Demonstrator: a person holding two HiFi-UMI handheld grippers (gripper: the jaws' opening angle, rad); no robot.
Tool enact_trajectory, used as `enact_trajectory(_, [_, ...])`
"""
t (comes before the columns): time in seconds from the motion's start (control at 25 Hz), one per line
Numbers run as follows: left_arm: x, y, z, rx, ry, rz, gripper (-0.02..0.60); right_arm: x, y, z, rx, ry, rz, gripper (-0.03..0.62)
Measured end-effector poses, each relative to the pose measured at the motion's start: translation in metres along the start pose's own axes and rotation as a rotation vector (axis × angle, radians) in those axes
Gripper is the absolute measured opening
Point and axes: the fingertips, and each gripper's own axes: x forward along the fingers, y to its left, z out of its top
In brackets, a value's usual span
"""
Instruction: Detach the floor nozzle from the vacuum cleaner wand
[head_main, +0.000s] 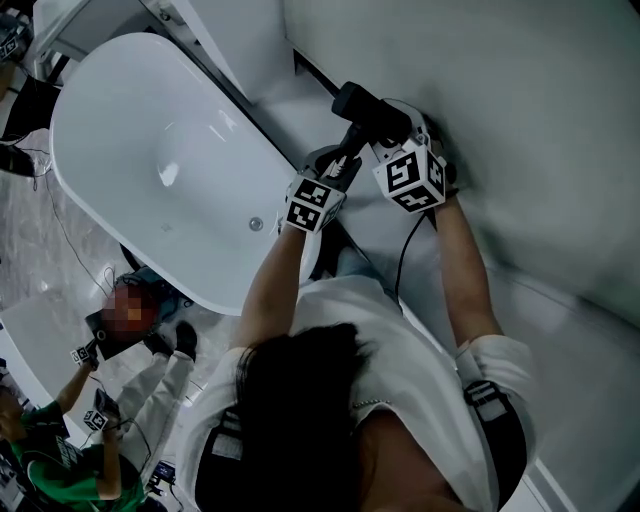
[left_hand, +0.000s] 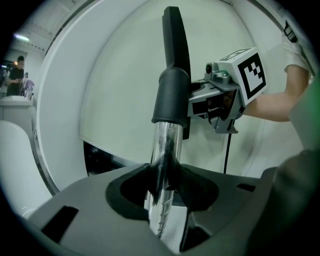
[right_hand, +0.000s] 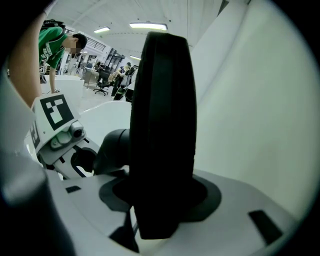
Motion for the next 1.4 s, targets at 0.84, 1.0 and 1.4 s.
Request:
enact_trajectory(0.84, [-0.003,-0.007,0.0,-0.029,-0.001,0.015,0.152,-0.019,-0.004,-0.006,0.1,0.058,-0.019,0.225])
enact_trajectory(1.0, [-0.006,0.011,-0.002,-0.03,0.0,0.03,0.152,-0.046,-0.066,0.025,0.355,-0.115,-0.091,0.224])
enact_trajectory(1.4, [-0.005,0.007,-0.001,-0.039,0.003,0.033,0.152,-0.069,-0.074,0.042,0.403,-0.157,-0.109,0.224])
